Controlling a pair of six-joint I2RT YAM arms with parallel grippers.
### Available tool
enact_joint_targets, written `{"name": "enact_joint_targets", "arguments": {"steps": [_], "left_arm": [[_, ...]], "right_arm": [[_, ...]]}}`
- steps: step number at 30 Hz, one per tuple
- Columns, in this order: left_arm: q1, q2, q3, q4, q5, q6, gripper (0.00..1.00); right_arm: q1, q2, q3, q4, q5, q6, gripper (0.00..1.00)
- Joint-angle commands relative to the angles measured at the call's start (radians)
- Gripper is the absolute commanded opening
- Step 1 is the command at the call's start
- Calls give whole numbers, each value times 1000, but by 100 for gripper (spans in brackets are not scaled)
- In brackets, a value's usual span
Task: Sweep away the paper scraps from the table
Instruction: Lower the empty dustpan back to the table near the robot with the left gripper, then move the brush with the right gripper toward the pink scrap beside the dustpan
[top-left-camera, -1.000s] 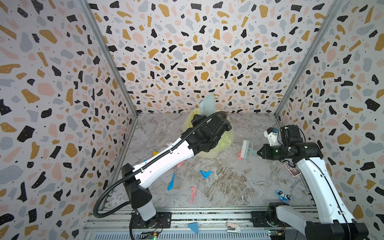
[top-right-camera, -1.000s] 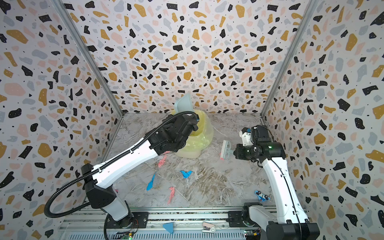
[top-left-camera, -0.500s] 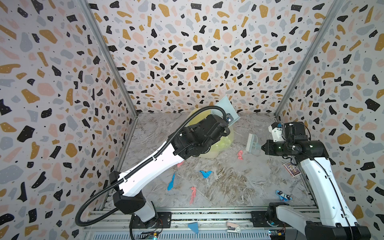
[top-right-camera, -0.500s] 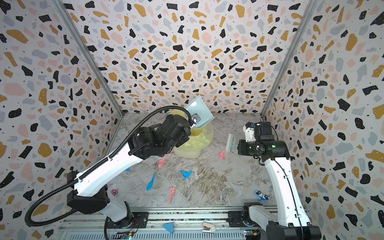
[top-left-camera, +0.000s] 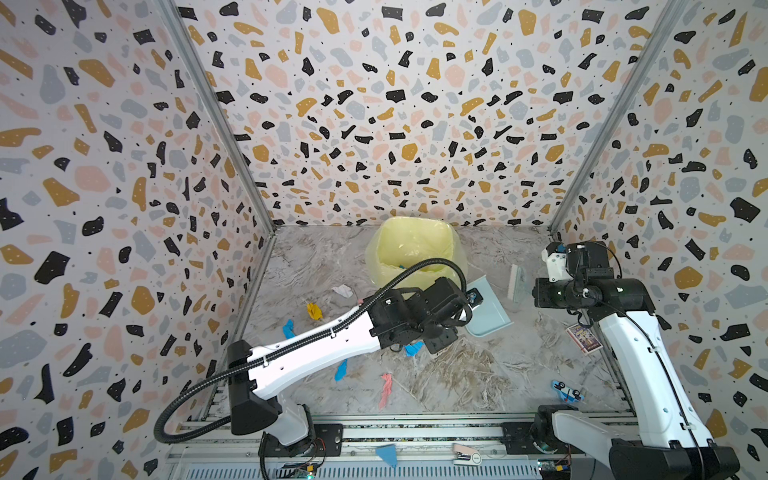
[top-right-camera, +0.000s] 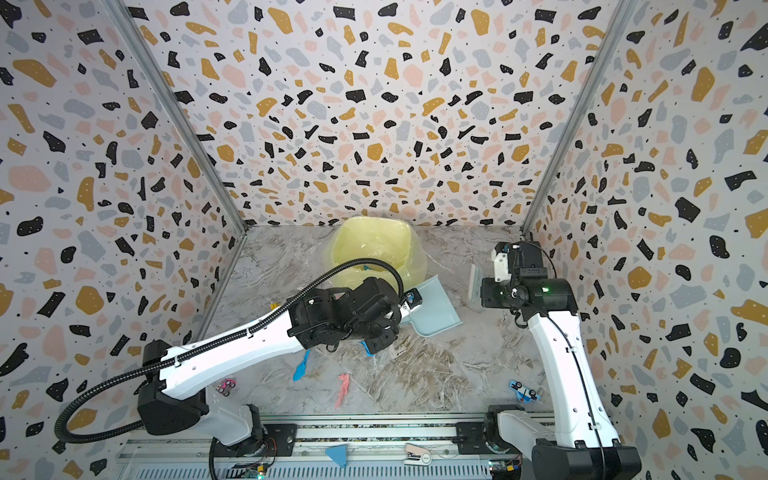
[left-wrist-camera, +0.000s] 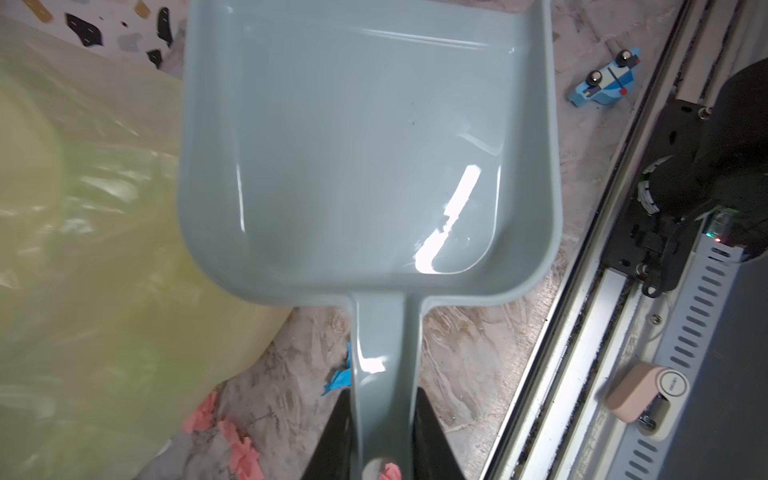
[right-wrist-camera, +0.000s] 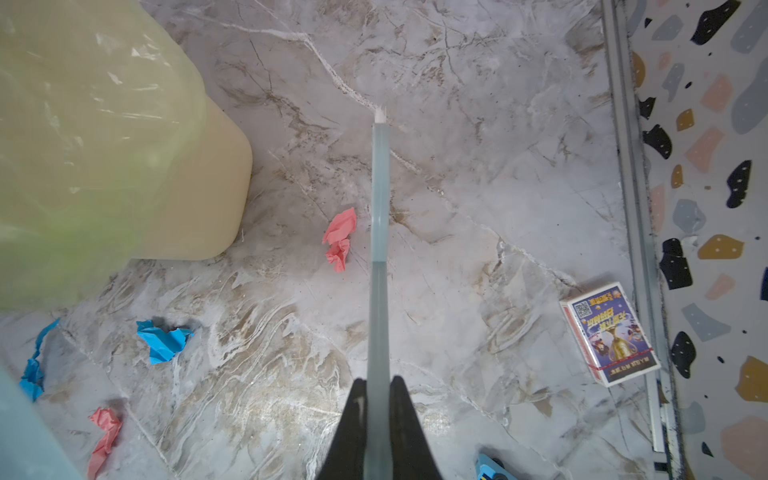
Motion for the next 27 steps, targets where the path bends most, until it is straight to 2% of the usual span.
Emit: {"name": "enact_joint_targets", "arguments": {"steps": [1,7,13,21,27], "left_arm": [[0,-54,-85,113,125,-84,6],[-4,-87,-237,189,178,-136,7],[-4,-75,-325,214,168,-137,8],[-4,-21,-380,238,128,-133,8],[-4,28,-403,244,121,-123,7]], "right_arm": [[-4,15,-12,36,40,-30,0],[18,43,-49,90,76,-58,0],[155,94,-82,145,206,-101,0],[176,129,-140,255,196,-180,0],[218,122,-205,337,196,-328,0]]}}
